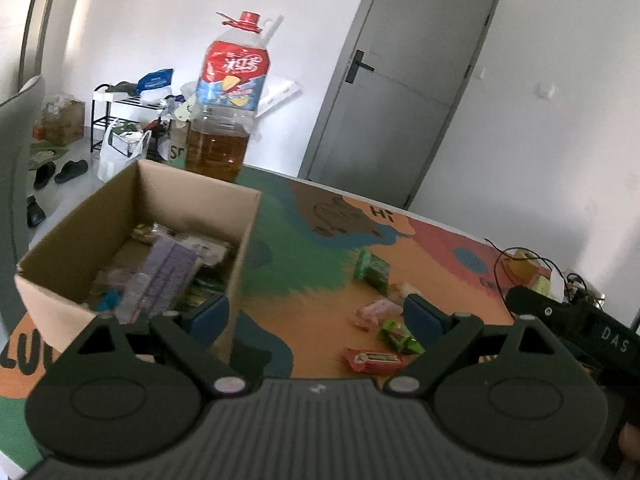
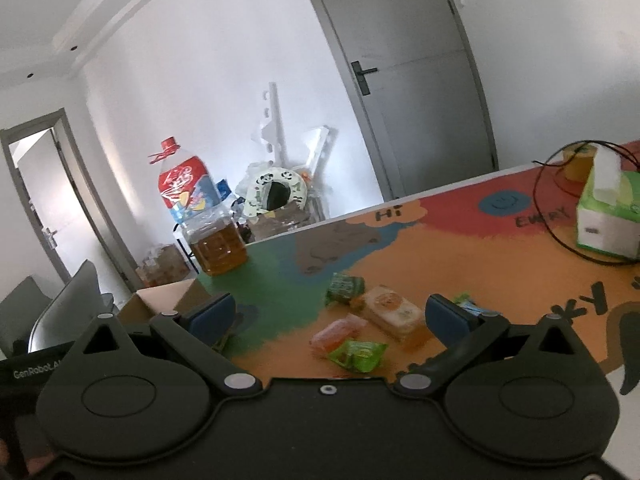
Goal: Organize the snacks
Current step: 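Move both grippers back to the snack pile on the mat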
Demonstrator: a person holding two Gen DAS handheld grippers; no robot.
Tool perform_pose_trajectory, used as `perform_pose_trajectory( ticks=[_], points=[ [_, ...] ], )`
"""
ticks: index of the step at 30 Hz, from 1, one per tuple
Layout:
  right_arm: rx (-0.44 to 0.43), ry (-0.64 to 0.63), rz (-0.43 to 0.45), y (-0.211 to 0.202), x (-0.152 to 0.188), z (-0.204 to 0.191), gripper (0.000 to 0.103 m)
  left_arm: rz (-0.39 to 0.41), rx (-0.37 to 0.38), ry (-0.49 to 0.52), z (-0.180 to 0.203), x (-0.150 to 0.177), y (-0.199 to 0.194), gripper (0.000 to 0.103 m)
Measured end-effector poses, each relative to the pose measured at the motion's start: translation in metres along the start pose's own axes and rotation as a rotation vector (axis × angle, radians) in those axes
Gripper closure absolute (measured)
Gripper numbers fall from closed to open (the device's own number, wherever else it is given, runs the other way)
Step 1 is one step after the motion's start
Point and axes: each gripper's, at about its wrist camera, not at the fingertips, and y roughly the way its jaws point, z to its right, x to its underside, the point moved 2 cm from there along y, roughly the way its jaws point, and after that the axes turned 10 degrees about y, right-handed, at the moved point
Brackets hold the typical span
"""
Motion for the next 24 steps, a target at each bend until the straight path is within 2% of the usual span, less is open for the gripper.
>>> perform_pose_trajectory(
  ticks=[13, 24],
  points=[
    [0.077, 0.071, 0.005, 0.001, -0.004, 0.053, 0.000, -0.001, 0.070, 0.042, 0.032, 0.008, 0.028, 0.010],
    [0.107, 0.071, -0.023, 0.020, 0.005, 0.082, 0.002, -0.100, 0.071, 0.066, 0.053, 0.030, 0.078, 0.012]
  ],
)
